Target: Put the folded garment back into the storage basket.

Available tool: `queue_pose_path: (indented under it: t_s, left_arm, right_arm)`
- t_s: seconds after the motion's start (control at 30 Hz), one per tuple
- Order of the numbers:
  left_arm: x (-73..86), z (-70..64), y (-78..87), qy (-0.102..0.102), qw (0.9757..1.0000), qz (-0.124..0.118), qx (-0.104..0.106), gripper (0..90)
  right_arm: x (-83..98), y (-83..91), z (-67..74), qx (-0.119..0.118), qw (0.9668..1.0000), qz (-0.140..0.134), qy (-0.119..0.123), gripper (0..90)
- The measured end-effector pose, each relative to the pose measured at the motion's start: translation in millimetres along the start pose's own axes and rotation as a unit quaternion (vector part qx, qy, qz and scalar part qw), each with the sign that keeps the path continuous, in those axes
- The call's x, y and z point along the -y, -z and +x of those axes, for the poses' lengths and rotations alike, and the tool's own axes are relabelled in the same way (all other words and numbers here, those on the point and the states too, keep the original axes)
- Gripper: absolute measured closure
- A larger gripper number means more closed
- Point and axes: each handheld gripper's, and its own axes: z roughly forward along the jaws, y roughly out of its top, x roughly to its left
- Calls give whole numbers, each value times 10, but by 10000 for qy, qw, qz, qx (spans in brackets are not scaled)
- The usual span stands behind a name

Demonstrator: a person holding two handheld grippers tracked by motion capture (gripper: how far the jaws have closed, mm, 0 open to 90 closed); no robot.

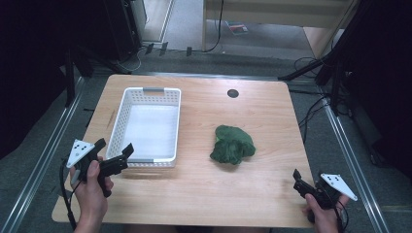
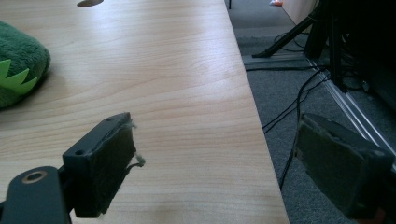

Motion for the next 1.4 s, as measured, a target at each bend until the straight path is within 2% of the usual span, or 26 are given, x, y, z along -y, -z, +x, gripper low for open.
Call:
queue_pose_path:
  t_s: [0.07, 0.1, 0.33, 0.53, 0.57, 0.6, 0.73, 0.83, 1.07, 1.1, 1.4]
  left_arm:
    - [-16, -29, -21, -37, 10000, 14, 26, 2]
    - [-43, -91, -79, -83, 9999, 54, 102, 2]
    - [-64, -254, -219, -154, 9993, 135, 299, 2]
    - [-76, -466, -363, -221, 9981, 215, 531, 2]
    - [-76, -466, -363, -221, 9981, 215, 531, 2]
    - [-84, -540, -412, -271, 9975, 261, 597, 2]
    - [-88, -625, -473, -326, 9966, 308, 688, 2]
    - [-81, -757, -566, -382, 9952, 359, 826, 2]
    - [-73, -943, -685, -425, 9934, 443, 973, 2]
    - [-60, -1017, -722, -451, 9927, 450, 1025, 2]
    - [-10, -1239, -858, -511, 9896, 567, 1216, 2]
  right_arm:
    - [0, 1, 0, 1, 10000, 3, -3, 127]
    - [0, 1, -1, -3, 10000, 0, -8, 127]
    - [0, 1, 0, -1, 10000, -2, -10, 127]
    - [1, 2, -1, -14, 10000, -8, 2, 127]
    - [1, 2, -1, -15, 10000, -6, -3, 127]
    - [1, 2, -3, -16, 10000, -7, 2, 127]
    - [0, 2, 0, -16, 10000, -2, 2, 127]
    - [1, 2, -2, -19, 10000, -11, -10, 127]
    - [1, 3, -3, -26, 10000, -12, -5, 128]
    - [1, 3, -3, -29, 10000, -13, -9, 127]
    - [1, 2, -3, -29, 10000, -4, 2, 128]
